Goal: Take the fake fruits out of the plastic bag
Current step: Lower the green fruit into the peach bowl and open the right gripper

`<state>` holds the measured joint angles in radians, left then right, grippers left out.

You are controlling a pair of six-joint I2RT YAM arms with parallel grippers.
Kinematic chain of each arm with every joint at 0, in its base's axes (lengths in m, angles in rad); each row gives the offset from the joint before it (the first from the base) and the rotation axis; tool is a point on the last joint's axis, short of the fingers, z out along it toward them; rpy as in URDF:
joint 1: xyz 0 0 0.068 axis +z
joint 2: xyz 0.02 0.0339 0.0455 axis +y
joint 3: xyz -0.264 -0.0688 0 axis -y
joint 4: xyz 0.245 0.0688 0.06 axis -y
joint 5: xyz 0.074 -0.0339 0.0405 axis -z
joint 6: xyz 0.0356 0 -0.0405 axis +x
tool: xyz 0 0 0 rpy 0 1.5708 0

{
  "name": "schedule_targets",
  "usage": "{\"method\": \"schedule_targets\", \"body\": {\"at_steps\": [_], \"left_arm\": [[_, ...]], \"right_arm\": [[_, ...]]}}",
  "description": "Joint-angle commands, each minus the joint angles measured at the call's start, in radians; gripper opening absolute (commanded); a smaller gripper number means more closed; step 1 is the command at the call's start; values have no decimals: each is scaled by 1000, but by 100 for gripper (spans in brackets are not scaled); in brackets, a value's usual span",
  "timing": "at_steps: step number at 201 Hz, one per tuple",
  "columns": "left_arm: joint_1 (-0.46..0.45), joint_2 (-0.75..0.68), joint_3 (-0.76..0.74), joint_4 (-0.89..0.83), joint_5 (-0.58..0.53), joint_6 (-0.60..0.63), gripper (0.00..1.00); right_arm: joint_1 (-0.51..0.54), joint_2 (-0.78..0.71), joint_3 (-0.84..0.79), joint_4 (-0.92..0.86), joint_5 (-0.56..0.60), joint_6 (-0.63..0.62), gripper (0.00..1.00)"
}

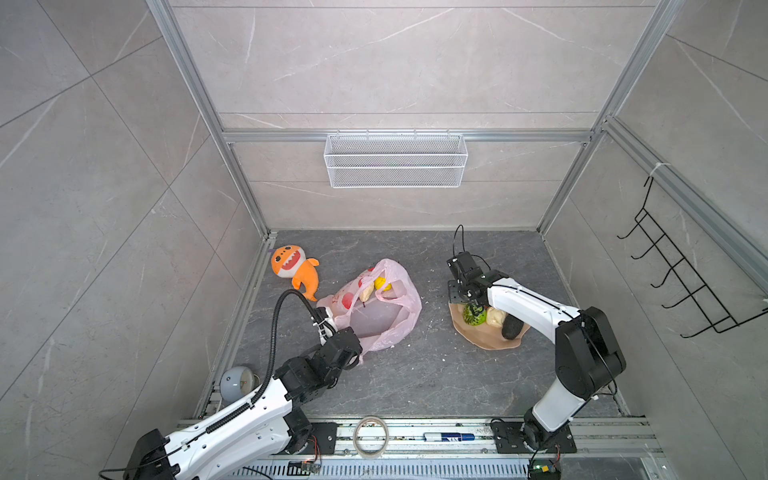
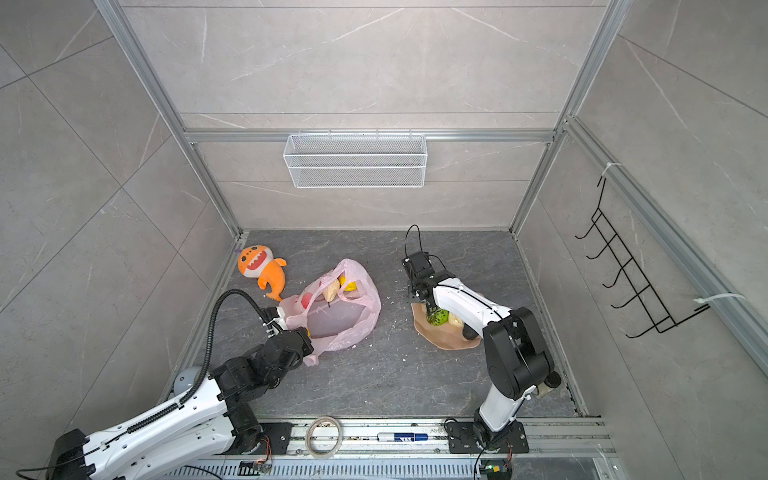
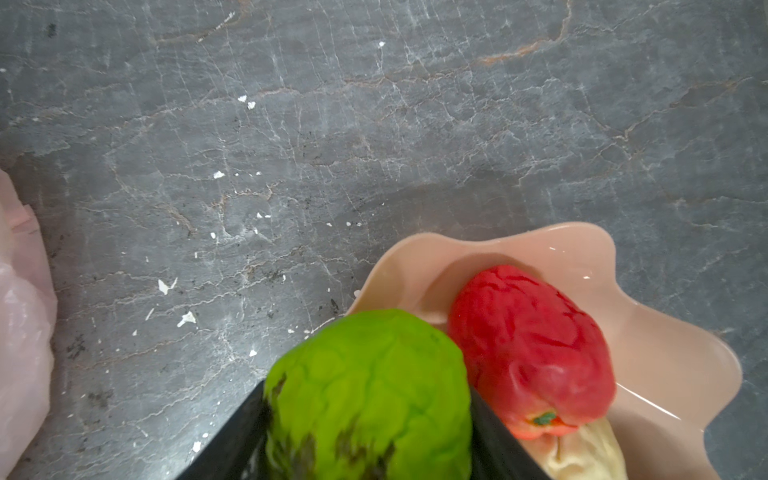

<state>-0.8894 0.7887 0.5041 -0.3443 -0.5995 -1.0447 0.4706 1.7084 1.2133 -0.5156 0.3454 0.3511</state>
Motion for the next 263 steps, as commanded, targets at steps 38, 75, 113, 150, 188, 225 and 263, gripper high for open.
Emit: {"method": "schedule_targets", "body": {"at_steps": [38, 75, 113, 150, 188, 225, 263], "left_arm": [[4, 0, -3, -2, -10, -2, 0], [4, -1, -2, -1, -10, -1, 0], [4, 4, 0, 1, -10, 1, 0], [4, 5, 3, 2, -10, 3, 0], [4, 2, 1, 0, -10, 4, 0], [4, 1, 2, 4, -10, 6, 0], [4, 2, 3, 4, -10, 11, 0]], "right_arm": [[-16, 19, 19, 0, 24, 14, 47], [-21, 26, 12, 0, 25, 14, 49], [-24, 33, 8, 0, 24, 14, 51], [-25, 45, 10, -7, 21, 17, 54], [-27, 49, 14, -11, 23, 18, 58], [-27, 46, 16, -16, 27, 17, 63], [-27, 43, 16, -22, 35, 17, 66]]}}
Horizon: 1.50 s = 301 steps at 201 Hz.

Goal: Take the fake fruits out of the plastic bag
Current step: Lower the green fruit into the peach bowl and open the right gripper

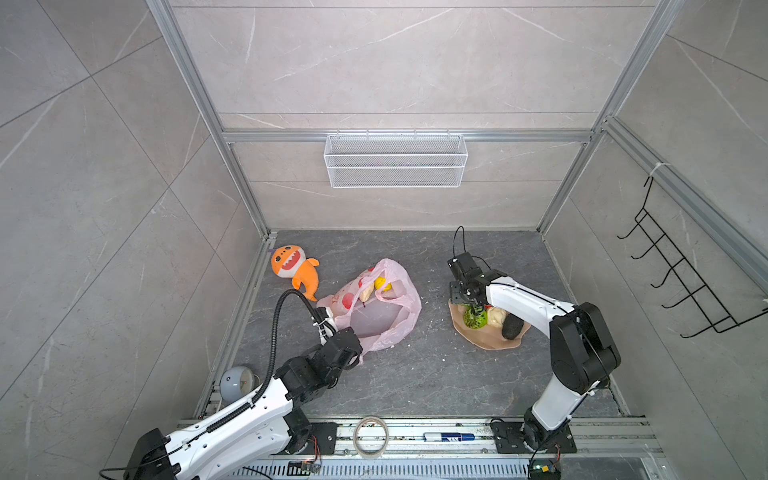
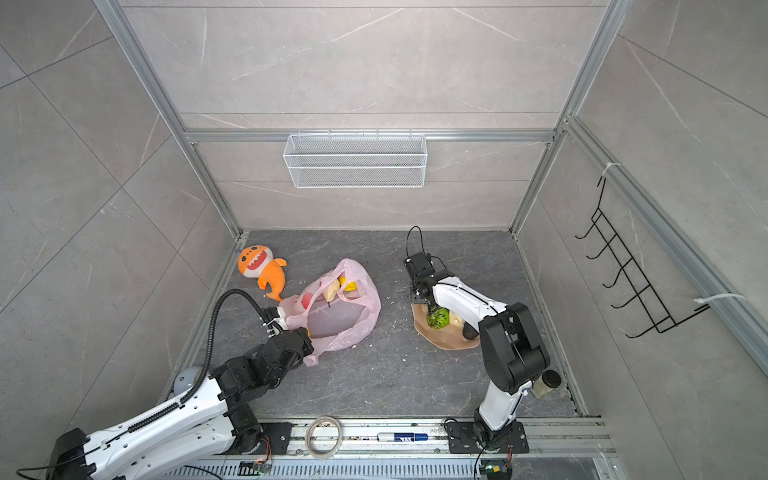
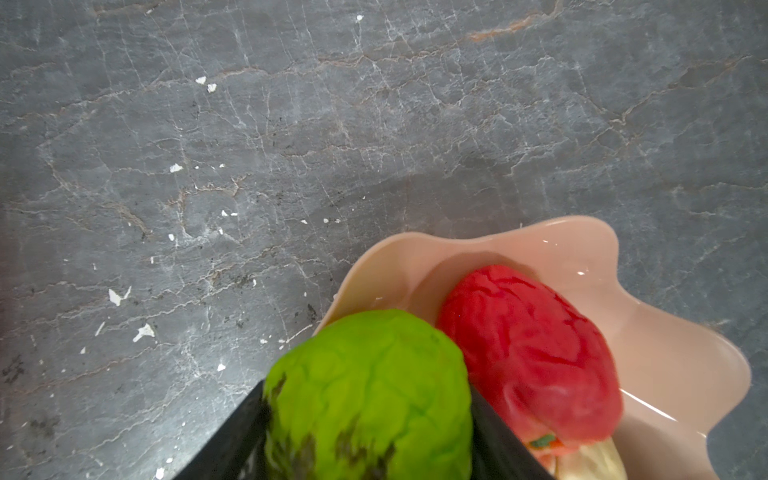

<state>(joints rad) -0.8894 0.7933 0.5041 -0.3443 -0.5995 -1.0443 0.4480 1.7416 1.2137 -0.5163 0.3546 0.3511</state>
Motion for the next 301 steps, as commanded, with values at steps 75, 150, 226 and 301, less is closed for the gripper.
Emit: {"method": "schedule_targets", "body": {"at_steps": [75, 150, 226, 301], "left_arm": [[4, -2, 4, 7, -10, 15, 0], [4, 11, 9, 17, -7, 21, 0], [4, 18, 10, 24, -3, 21, 0], [4, 22, 6, 32, 0, 21, 0]], "right_arm": [[-5, 10, 17, -24, 30, 18, 70], [-5, -10, 11, -32, 29, 19, 73], [-5, -41, 3, -38, 21, 14, 76], [-5, -81, 1, -53, 17, 17, 77]]}}
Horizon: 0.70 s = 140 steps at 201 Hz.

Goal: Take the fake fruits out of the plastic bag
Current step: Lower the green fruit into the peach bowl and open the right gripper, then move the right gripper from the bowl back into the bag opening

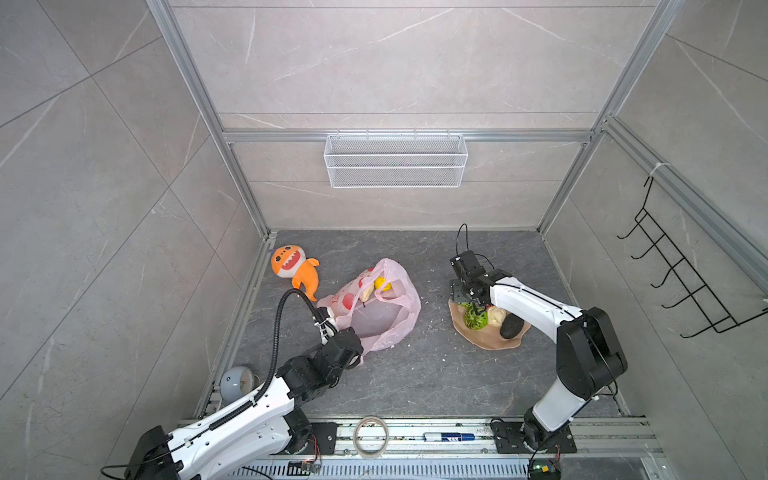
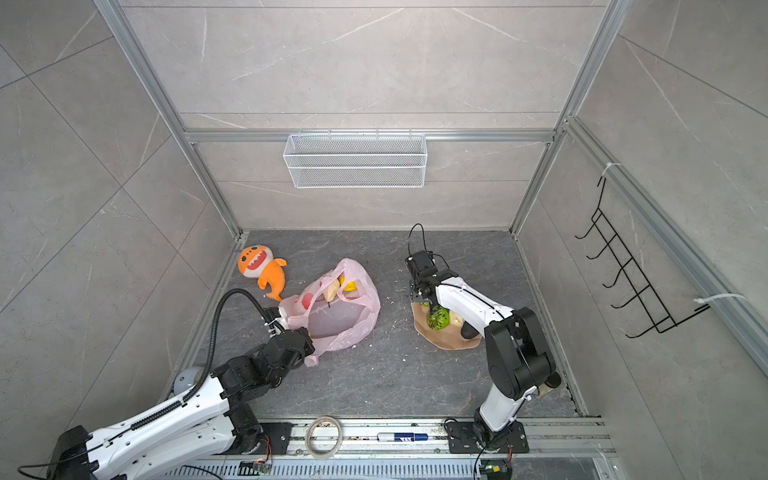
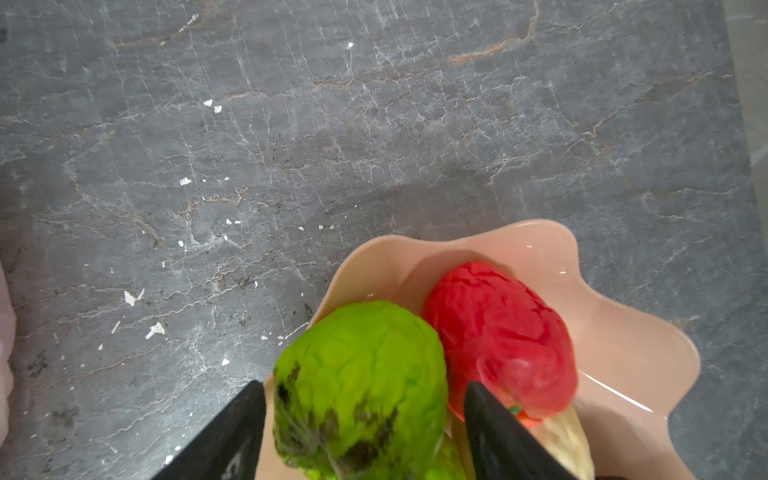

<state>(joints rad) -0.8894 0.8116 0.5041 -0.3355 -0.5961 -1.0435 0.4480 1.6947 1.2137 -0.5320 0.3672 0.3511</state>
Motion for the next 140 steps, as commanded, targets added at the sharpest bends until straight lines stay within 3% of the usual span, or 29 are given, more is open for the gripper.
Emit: {"method": "schedule_targets", "body": {"at_steps": [1, 68, 140], "left_arm": [[4, 4, 6, 23, -4, 20, 0], [4, -2, -3, 15, -19, 21, 0], [3, -16, -25, -2, -30, 7, 0]], "right_arm": [[-5, -36, 0, -38, 4, 17, 77], [32, -216, -2, -53, -142, -4, 73], [365, -167, 123, 2, -191, 57, 66]]}}
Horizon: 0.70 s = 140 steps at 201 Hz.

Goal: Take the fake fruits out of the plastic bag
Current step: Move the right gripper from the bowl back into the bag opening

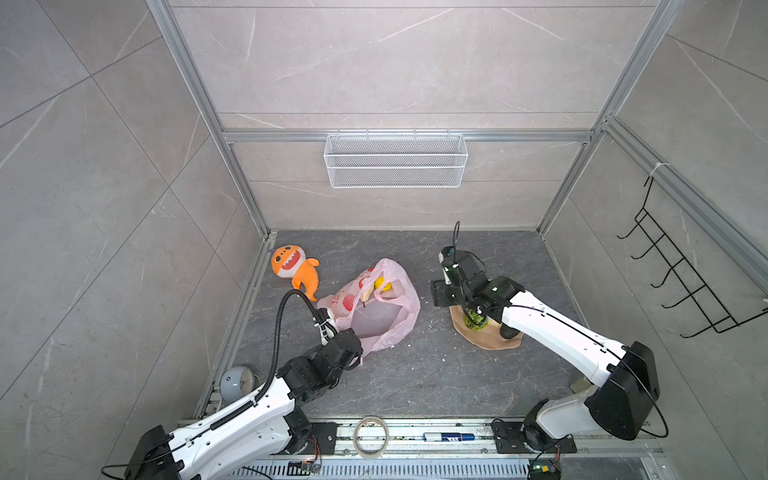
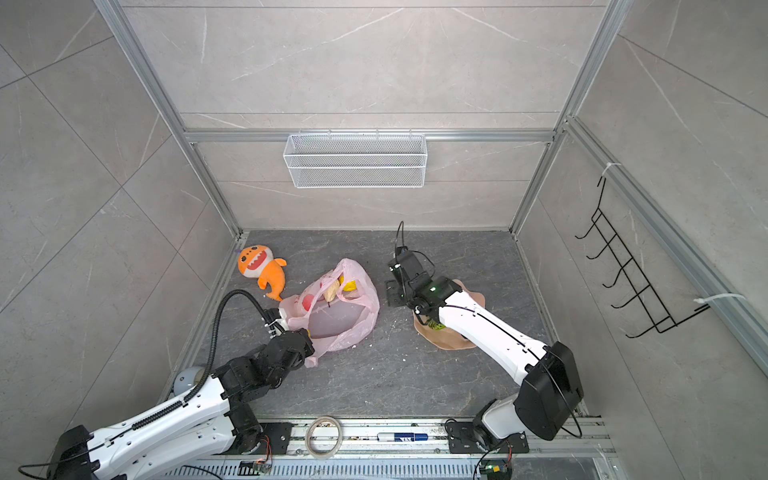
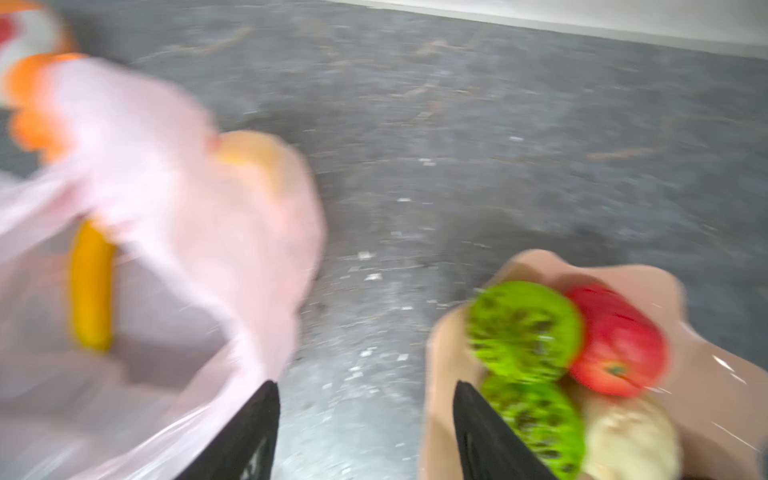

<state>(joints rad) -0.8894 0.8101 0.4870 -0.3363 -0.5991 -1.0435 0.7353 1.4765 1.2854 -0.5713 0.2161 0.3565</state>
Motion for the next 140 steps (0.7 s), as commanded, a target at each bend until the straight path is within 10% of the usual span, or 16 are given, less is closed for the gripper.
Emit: {"method": "schedule_targets", "body": {"at_steps": [1, 140], "left_arm": [[4, -14, -9, -2, -27, 7, 0], [4, -20, 48, -8, -14, 11, 0]], "right_arm": [[83, 53, 53, 46, -41, 53, 66], [241, 629, 296, 381, -131, 206, 51]]}}
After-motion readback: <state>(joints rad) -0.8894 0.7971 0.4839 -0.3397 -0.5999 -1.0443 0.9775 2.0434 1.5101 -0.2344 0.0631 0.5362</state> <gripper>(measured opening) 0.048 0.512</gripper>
